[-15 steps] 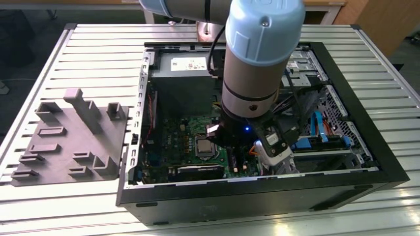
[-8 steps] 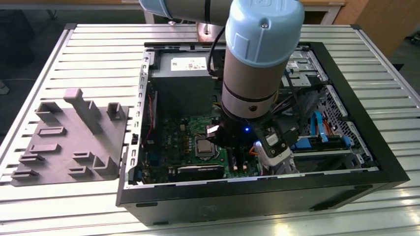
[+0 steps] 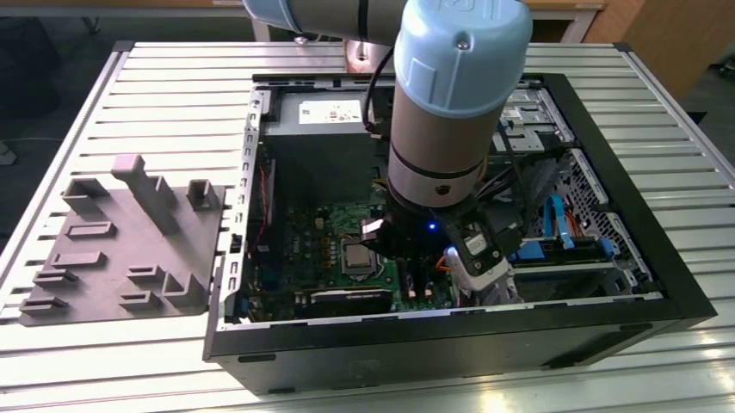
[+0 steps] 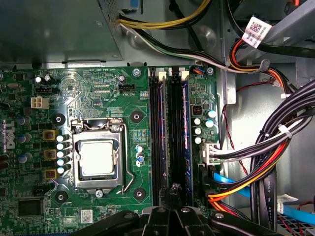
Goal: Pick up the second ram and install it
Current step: 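Press down the second ram until it locks into place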
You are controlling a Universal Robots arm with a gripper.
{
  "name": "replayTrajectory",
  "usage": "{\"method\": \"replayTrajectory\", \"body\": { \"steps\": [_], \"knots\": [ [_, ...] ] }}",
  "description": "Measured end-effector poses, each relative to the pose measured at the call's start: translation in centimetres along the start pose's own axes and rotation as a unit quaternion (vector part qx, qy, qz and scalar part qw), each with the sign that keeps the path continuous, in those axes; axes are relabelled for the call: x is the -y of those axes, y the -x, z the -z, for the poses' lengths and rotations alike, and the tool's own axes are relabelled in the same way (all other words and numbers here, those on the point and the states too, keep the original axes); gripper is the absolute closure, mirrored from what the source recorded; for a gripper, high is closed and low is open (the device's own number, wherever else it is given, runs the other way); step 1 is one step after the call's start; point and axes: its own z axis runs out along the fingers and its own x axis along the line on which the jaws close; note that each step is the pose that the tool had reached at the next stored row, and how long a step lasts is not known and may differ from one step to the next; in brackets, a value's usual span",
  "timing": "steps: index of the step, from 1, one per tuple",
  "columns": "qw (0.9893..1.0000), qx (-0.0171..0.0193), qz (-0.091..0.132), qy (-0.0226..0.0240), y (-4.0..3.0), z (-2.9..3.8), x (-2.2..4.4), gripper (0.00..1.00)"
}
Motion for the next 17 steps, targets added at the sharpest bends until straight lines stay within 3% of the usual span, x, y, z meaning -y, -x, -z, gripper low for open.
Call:
{"method": "replayTrajectory", "body": {
  "steps": [3,17],
  "knots": [
    [1.0,0.0002,0.0,0.0008,0.01,0.15,-0.03,0.89],
    [1.0,0.0001,0.0,-0.0001,0.08,2.09,-0.09,0.89]
  ]
}}
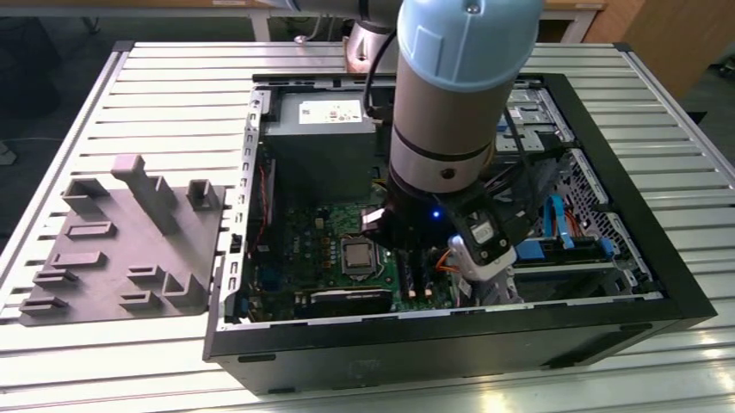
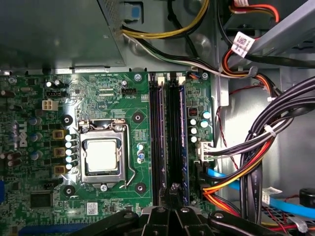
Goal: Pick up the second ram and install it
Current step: 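Press down the second ram until it locks into place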
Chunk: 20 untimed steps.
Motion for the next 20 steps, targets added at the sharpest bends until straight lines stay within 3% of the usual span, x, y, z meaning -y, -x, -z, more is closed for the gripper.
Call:
{"method": "replayTrajectory", "body": {
  "steps": [8,20],
  "knots": [
    [1.0,0.0,0.0,-0.0001,0.0,0.15,-0.1,0.89],
    [1.0,0.0,0.0,0.0,-0.14,0.08,-1.83,0.89]
  ]
}}
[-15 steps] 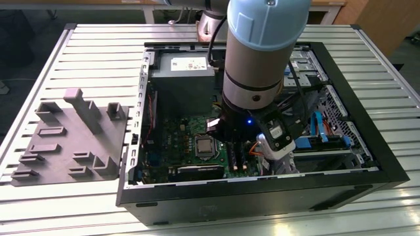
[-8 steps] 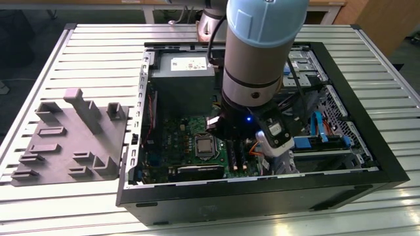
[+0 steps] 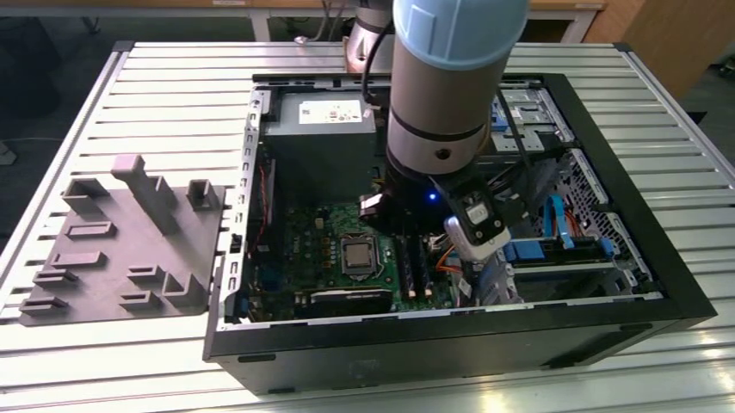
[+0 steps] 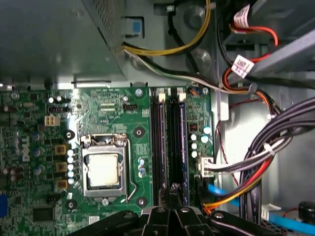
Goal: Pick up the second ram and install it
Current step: 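Press down the second ram until it locks into place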
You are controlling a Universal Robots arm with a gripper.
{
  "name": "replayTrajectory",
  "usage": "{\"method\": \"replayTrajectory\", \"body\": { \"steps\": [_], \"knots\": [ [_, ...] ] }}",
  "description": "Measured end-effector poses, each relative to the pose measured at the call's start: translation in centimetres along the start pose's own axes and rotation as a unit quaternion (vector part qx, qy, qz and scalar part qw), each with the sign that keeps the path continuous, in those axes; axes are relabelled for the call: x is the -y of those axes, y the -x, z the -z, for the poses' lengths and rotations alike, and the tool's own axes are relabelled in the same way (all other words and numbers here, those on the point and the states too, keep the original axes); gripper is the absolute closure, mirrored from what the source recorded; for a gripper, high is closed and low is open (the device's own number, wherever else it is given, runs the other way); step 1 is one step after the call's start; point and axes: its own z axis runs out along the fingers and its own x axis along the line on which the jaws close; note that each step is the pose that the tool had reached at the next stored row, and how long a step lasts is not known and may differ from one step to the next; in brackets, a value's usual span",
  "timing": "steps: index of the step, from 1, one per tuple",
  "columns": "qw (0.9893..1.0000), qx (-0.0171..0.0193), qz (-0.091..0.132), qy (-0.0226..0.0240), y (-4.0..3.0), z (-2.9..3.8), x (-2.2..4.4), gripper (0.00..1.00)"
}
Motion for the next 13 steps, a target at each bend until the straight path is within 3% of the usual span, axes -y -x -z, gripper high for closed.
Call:
{"method": "replayTrajectory", "body": {
  "steps": [6,13],
  "knots": [
    [1.0,0.0,0.0,0.0,-0.06,-0.03,-1.11,0.89],
    [1.0,0.0,0.0,0.0,-0.06,-0.03,-1.17,0.89]
  ]
}}
